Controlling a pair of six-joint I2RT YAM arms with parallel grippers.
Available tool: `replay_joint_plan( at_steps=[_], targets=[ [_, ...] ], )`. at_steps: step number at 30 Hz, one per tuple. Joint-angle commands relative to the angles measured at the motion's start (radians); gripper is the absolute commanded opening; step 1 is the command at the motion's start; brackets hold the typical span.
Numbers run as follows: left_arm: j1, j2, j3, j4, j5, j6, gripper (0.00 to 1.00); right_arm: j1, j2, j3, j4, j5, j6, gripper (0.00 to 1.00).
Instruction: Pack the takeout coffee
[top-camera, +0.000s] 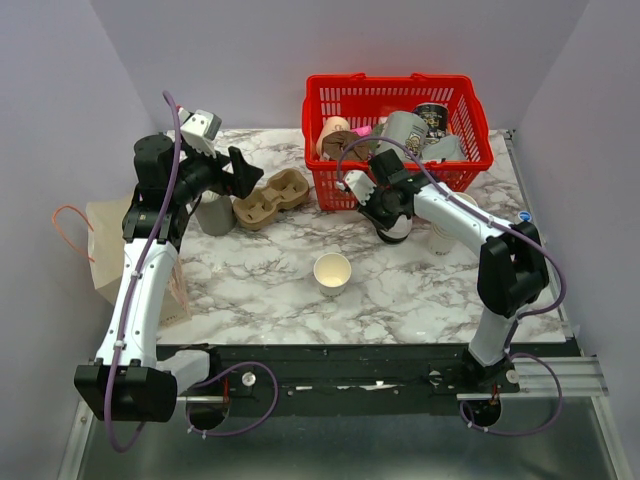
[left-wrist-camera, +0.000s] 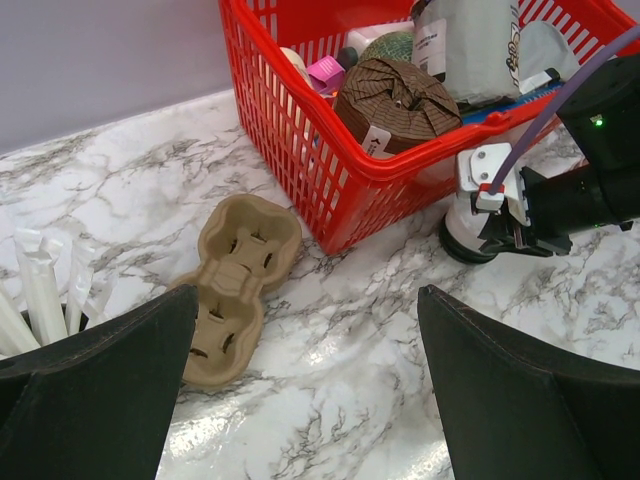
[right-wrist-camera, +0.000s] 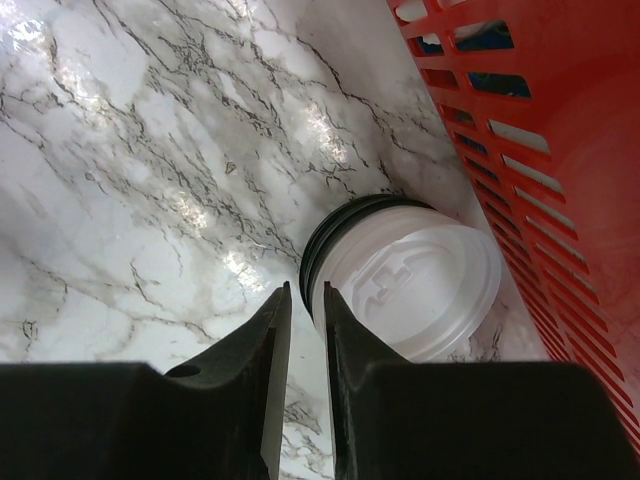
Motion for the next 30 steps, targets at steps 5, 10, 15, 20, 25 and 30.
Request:
replay_joint_plan(
  at_steps=[5, 10, 15, 20, 25, 30],
  targets=[
    [0.006, 0.004, 0.026, 0.013, 0.024, -0.002, 0.99, -0.030, 0.036, 0.013, 0.061, 0.155, 0.066, 0.26],
    [0.007, -0.003, 0.023, 0.013, 0.022, -0.002, 0.99, -0.031, -0.039, -0.030, 0.088, 0.170, 0.026, 0.26],
    [0.007, 0.000, 0.009, 0.021, 0.025, -0.005, 0.99, -0.031, -0.093, -0.071, 0.110, 0.130, 0.004, 0.26],
    [0.009, 0.013, 0.016, 0.033, 0.033, -0.025, 0.99, -0.030, -0.075, -0.079, 0.110, 0.094, -0.008, 0.27],
    [0.009, 0.016, 0.026, 0.022, 0.032, -0.017, 0.99, -0.031, -0.075, -0.068, 0.096, 0.032, 0.004, 0.30],
    [0.009, 0.010, 0.019, 0.021, 0.029, -0.012, 0.99, -0.030, -0.080, -0.072, 0.087, 0.002, 0.003, 0.31]
  ],
)
